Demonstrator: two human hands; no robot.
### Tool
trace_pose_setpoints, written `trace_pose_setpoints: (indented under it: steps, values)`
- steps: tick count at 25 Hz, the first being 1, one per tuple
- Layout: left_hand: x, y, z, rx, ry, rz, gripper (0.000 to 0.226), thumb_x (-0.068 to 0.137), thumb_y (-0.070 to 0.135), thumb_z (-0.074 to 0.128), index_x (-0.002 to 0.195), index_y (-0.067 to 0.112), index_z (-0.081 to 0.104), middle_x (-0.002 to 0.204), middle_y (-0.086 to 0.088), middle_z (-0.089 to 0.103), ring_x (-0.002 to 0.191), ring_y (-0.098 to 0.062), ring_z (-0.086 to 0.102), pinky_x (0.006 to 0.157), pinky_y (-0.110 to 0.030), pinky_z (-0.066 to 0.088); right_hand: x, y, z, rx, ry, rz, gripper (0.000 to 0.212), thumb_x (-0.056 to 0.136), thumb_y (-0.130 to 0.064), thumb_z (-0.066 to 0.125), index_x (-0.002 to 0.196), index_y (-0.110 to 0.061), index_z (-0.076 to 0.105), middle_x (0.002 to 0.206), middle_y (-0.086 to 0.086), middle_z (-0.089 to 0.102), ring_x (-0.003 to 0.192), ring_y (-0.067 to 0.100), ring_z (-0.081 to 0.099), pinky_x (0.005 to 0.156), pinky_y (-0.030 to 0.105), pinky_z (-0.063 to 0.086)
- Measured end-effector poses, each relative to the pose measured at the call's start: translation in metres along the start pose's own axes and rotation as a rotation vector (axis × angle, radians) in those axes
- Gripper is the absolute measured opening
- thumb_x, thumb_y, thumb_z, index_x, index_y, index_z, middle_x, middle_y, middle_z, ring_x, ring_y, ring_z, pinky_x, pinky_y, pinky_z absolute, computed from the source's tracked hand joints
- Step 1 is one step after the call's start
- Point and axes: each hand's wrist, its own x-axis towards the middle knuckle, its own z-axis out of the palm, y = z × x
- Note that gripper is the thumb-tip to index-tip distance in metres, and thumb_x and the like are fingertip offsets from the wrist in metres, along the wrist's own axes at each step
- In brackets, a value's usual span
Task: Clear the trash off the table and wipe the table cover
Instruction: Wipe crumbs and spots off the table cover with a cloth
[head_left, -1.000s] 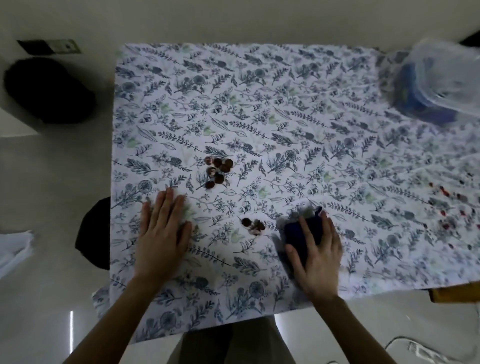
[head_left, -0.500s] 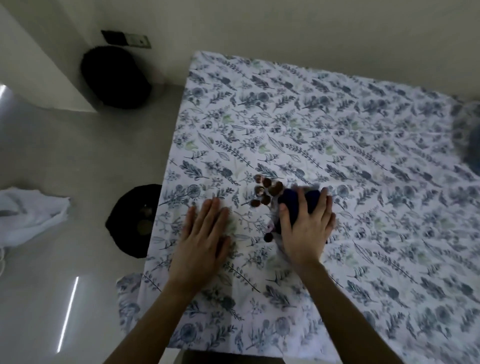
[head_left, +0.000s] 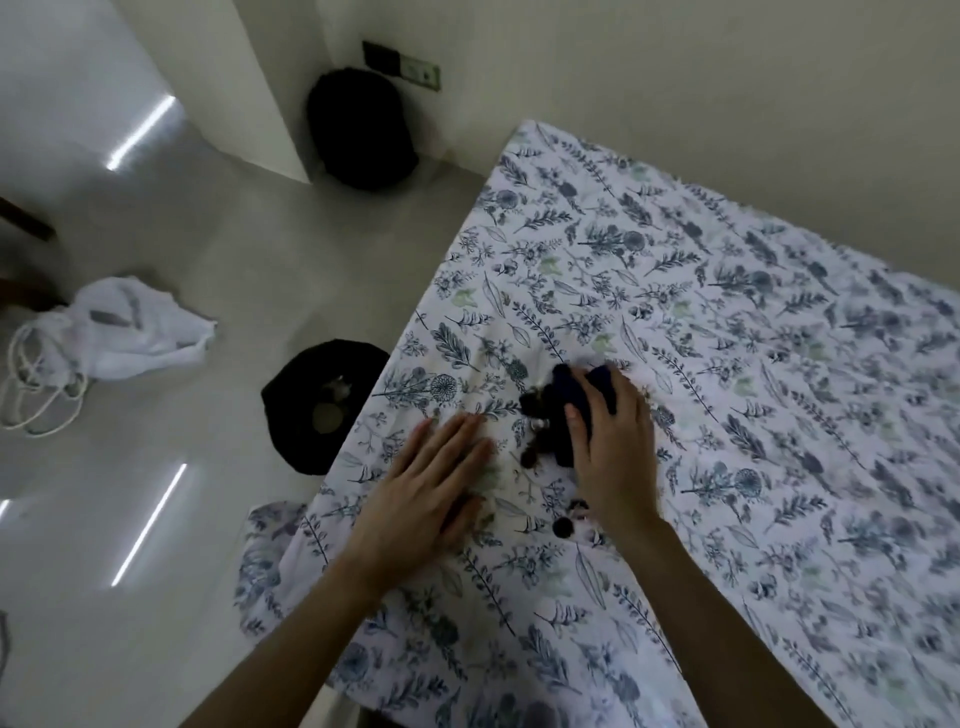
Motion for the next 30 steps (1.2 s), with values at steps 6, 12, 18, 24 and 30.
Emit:
trace_pose_setpoints:
  steps: [6, 12, 18, 24, 30]
  values:
    - [-0.018, -0.035, -0.012, -0.006, 0.000, -0.109, 0.061, 0.099, 0.048, 0.021, 0.153, 0.022, 0.011, 0.162, -0.003, 0.012, 0.151, -0.017, 0.007, 0.119, -0.047, 0.018, -0.008, 0.088, -0.034, -0.158, 0.038, 0.093, 0.048, 0.101, -0.038, 0.029, 0.135, -0.009, 0.046, 0.138, 0.023, 0.044, 0.121, 0.041, 0.044, 0.103, 0.051, 0.040]
    - [-0.016, -0.035, -0.008, -0.022, 0.019, -0.091, 0.062, 0.098, 0.048, 0.025, 0.152, 0.023, 0.012, 0.162, -0.002, 0.011, 0.151, -0.017, 0.007, 0.119, -0.047, 0.018, 0.033, 0.095, -0.041, -0.060, 0.067, 0.284, 0.048, 0.100, -0.035, 0.035, 0.133, -0.003, 0.046, 0.139, 0.028, 0.041, 0.125, 0.046, 0.038, 0.105, 0.056, 0.034]
    - [-0.017, -0.039, -0.002, -0.030, 0.076, -0.049, 0.060, 0.098, 0.045, 0.032, 0.151, 0.020, 0.020, 0.161, -0.003, 0.016, 0.150, -0.018, 0.010, 0.120, -0.046, 0.018, 0.067, -0.019, -0.001, -0.093, -0.079, -0.071, 0.047, 0.099, -0.042, 0.031, 0.136, -0.016, 0.043, 0.143, 0.017, 0.038, 0.128, 0.038, 0.037, 0.110, 0.051, 0.034]
    - [-0.020, -0.044, -0.004, -0.078, 0.078, -0.013, 0.058, 0.100, 0.043, 0.029, 0.151, 0.018, 0.020, 0.161, -0.004, 0.016, 0.150, -0.019, 0.010, 0.120, -0.046, 0.018, 0.050, -0.040, -0.018, -0.021, -0.273, -0.234, 0.044, 0.100, -0.036, 0.035, 0.137, -0.015, 0.047, 0.150, 0.011, 0.033, 0.133, 0.033, 0.029, 0.114, 0.045, 0.026]
    - [-0.022, -0.070, -0.001, -0.065, 0.061, 0.154, 0.058, 0.099, 0.041, 0.036, 0.150, 0.017, 0.024, 0.161, -0.005, 0.017, 0.150, -0.018, 0.011, 0.119, -0.044, 0.021, -0.034, 0.054, -0.045, -0.113, -0.134, 0.213, 0.063, 0.094, -0.055, 0.018, 0.134, -0.018, 0.048, 0.144, 0.013, 0.039, 0.125, 0.038, 0.038, 0.106, 0.047, 0.033]
